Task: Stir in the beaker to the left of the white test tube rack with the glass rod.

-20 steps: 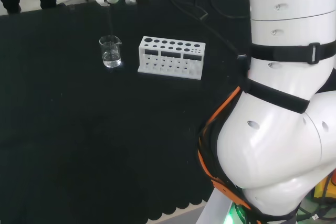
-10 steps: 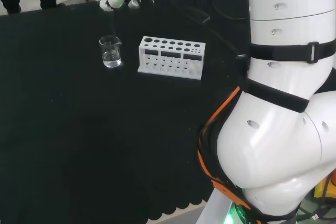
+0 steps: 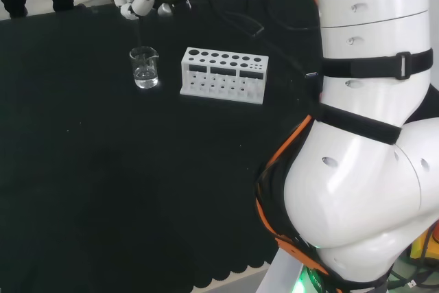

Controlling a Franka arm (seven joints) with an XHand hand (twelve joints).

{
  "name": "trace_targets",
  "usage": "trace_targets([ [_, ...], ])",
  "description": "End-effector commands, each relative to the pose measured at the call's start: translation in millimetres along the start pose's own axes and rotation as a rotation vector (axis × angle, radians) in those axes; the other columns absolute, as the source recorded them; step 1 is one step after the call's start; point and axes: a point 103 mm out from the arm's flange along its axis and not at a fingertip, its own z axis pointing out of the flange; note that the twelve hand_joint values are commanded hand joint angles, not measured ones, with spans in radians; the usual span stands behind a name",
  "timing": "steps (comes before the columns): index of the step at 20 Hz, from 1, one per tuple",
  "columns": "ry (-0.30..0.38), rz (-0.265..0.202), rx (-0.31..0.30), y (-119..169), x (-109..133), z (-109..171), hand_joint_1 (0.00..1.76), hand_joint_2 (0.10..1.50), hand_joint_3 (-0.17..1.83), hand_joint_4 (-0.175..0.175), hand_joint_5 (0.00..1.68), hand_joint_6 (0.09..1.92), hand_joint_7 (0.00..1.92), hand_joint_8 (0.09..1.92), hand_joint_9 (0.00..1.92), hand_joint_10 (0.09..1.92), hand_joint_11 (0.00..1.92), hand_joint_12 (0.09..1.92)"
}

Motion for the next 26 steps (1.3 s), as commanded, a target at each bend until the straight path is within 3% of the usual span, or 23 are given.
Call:
trace_targets([
  [1, 0.005, 0.004, 0.009, 14, -5, 2, 1.31, 0.65, 0.82, -0.175, 1.09, 0.8, 1.18, 1.2, 1.6, 0.91, 1.68, 0.72],
  [11, -0.004, 0.051, 0.009, -7, -31, -10, 1.31, 0.65, 0.82, -0.175, 1.08, 0.8, 1.17, 1.2, 1.6, 0.91, 1.68, 0.73],
  [19, 0.008, 0.033, 0.02, -15, -13, -5, 1.31, 0.65, 0.81, -0.175, 1.08, 0.8, 1.17, 1.2, 1.6, 0.91, 1.68, 0.73],
  [26, 0.027, 0.012, 0.027, -2, 6, 5, 1.31, 0.65, 0.81, -0.175, 1.08, 0.8, 1.17, 1.2, 1.6, 0.91, 1.68, 0.73],
])
